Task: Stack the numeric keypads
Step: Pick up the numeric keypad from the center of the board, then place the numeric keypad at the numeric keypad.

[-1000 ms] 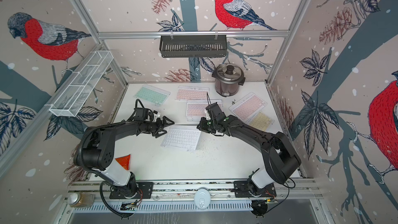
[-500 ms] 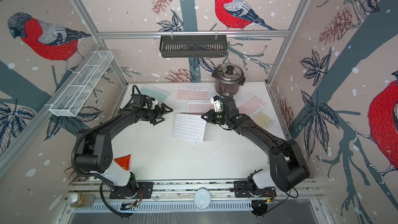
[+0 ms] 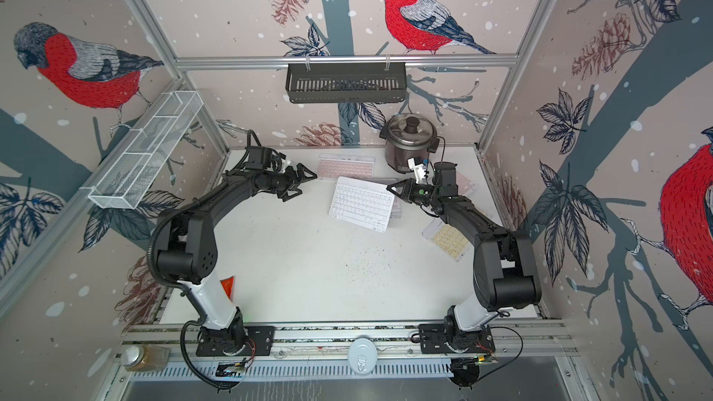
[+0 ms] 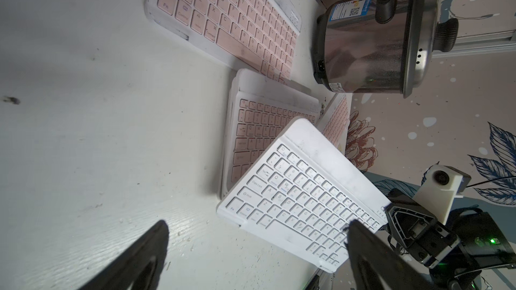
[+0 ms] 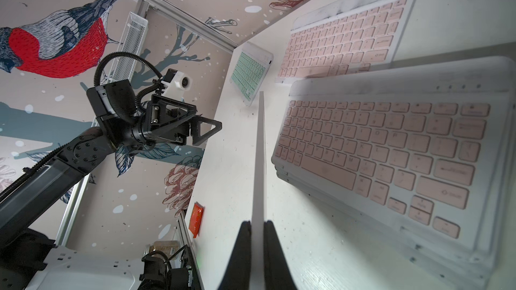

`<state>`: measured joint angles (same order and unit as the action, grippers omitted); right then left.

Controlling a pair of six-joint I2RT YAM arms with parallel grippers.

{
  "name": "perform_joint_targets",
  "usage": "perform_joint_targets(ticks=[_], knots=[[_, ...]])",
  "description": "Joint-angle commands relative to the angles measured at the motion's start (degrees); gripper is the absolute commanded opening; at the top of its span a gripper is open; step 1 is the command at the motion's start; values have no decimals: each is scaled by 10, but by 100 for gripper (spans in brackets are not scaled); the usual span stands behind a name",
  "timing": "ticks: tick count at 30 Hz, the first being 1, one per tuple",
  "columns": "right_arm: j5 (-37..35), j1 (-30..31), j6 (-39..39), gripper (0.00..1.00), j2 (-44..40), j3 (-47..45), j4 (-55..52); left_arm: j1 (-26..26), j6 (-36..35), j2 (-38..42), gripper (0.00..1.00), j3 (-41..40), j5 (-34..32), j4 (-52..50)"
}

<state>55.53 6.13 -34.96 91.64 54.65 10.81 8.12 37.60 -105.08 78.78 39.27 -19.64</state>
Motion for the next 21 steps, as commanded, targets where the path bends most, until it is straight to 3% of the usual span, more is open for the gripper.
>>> perform_joint_targets(ticks=[1,11,21], knots=[[65,-11,37,0,28,26,39,12,-5,-28,99,33,-14,-17],[72,-33,117,3,126,95,-10,54,-6,-136,99,126,-26,-9],[53,-46,166,9,194,160,-61,66,-16,-179,99,157,-29,-28]])
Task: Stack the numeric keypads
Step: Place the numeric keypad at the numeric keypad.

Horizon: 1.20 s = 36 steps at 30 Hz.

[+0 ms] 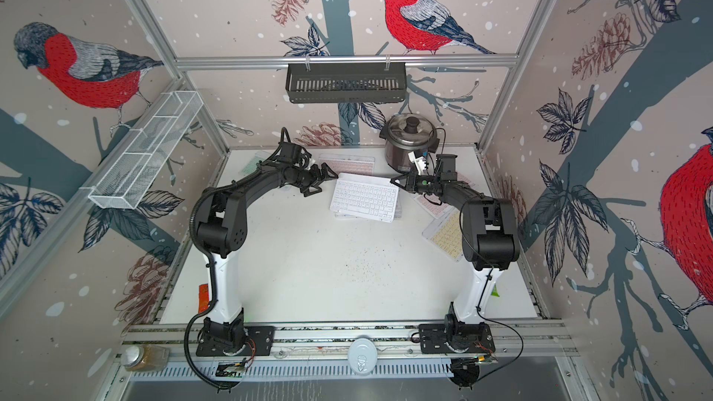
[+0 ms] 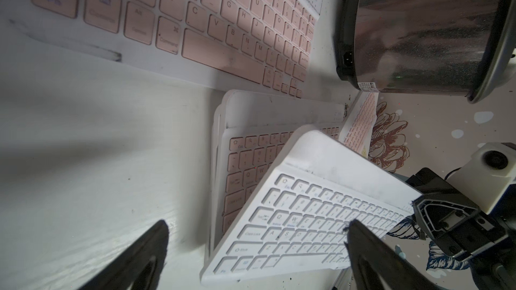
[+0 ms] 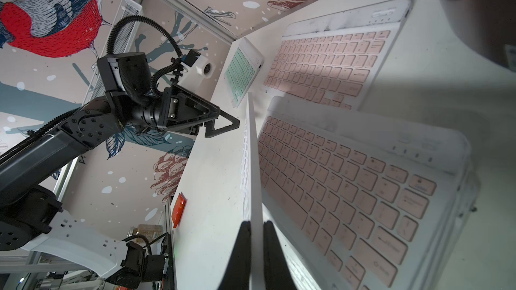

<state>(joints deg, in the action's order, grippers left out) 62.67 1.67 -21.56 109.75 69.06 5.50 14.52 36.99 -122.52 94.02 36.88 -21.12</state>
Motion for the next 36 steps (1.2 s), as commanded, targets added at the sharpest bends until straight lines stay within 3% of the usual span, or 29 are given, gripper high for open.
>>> perform_joint_targets(ticks=[1,5,14,16,23,28,33,36], knots=[[-23,-2,34,10,22,22,-11,2,-11,-7,99,5,-4,-14],[-41,-2,35,21,50,39,-14,9,-14,-15,99,7,-3,-19],[-77,-4,18,23,83,53,7,18,-13,-21,99,-11,-1,-21],[-90,-4,10,31,90,58,7,18,-13,-19,99,-19,-1,-19],[-137,-3,-22,33,89,47,37,19,-10,-13,99,-36,1,-15],[-158,4,-47,54,41,2,71,18,-11,-4,99,-43,-1,-18],[-259,36,-42,97,-79,-100,62,18,-16,19,99,-48,1,-28],[-387,84,-8,100,-154,-163,6,18,-17,38,99,-69,1,-24]])
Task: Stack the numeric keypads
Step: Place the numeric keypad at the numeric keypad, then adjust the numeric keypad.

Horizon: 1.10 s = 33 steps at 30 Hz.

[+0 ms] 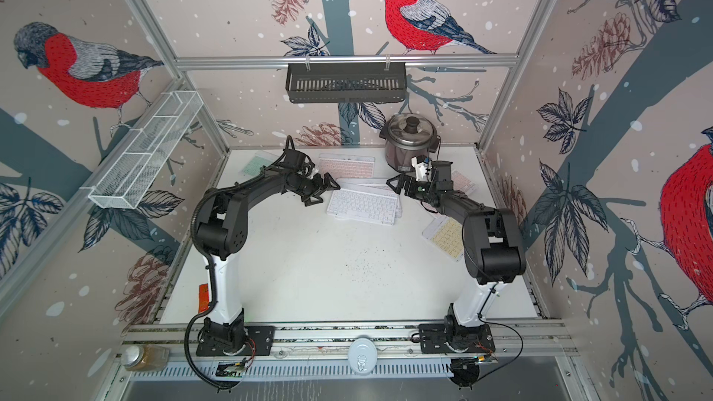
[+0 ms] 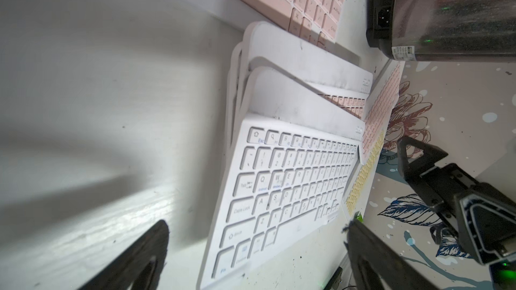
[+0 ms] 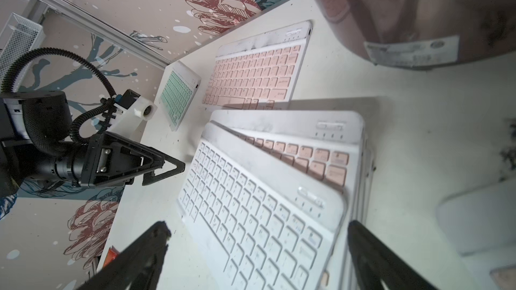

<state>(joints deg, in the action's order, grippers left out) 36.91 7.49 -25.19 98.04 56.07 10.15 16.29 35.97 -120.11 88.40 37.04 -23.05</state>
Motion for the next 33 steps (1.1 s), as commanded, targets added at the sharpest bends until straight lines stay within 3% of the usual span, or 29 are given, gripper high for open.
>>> perform_joint_targets(ticks=[1,5,13,20,33], knots=[[-190,51,37,100,-63,-53,-60,1,-3,21,99,-23,1,0],[-329,128,40,100,-131,-126,-99,1,11,44,99,-71,13,27],[-424,226,11,100,-173,-190,-143,1,26,74,99,-120,21,58],[-490,252,-17,100,-95,-152,-156,9,35,71,99,-123,26,68],[-499,213,-36,100,-22,-88,-168,23,44,49,99,-90,27,63]])
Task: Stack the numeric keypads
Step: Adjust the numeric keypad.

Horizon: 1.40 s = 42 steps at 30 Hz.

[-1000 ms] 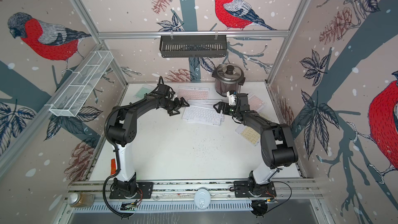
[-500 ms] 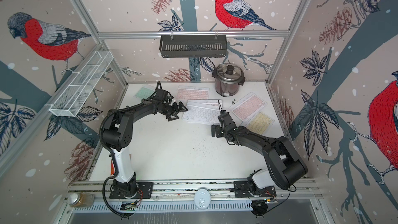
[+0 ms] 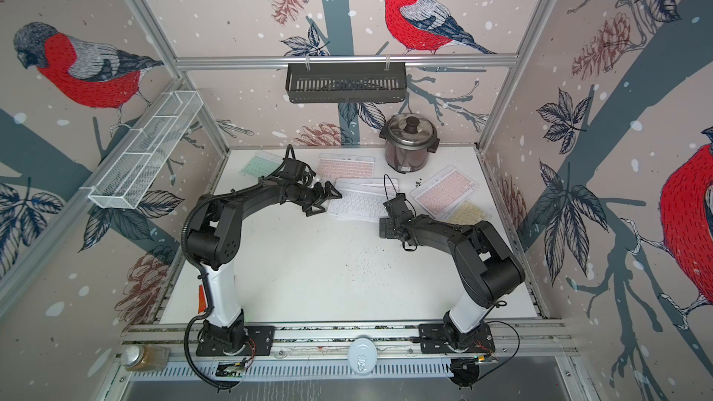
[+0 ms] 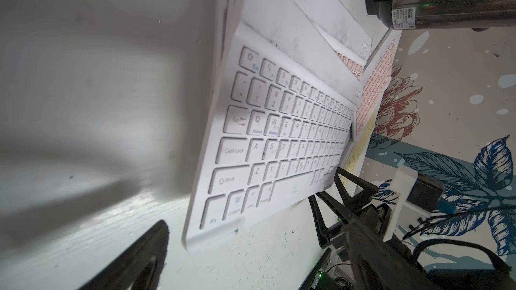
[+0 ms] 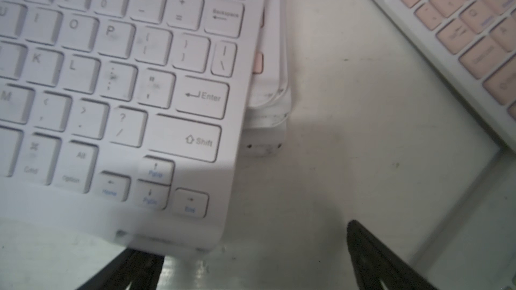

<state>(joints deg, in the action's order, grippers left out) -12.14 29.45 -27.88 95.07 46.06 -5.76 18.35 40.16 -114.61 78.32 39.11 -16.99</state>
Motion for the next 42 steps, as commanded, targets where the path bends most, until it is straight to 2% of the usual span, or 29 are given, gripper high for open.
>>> perform_joint_targets(ticks=[1,16,28,35,42], knots=[[-5,-11,-11,100,12,17,-9,4,2,-9,99,16,6,2],[13,-44,-12,100,60,71,-17,10,2,-33,99,60,5,-17],[33,-50,-12,100,66,90,-24,11,2,-51,99,113,5,-40],[48,-43,-17,100,57,79,-20,15,-1,-61,99,132,4,-48],[44,0,-32,100,52,71,-26,10,-15,-42,99,142,-12,-74]])
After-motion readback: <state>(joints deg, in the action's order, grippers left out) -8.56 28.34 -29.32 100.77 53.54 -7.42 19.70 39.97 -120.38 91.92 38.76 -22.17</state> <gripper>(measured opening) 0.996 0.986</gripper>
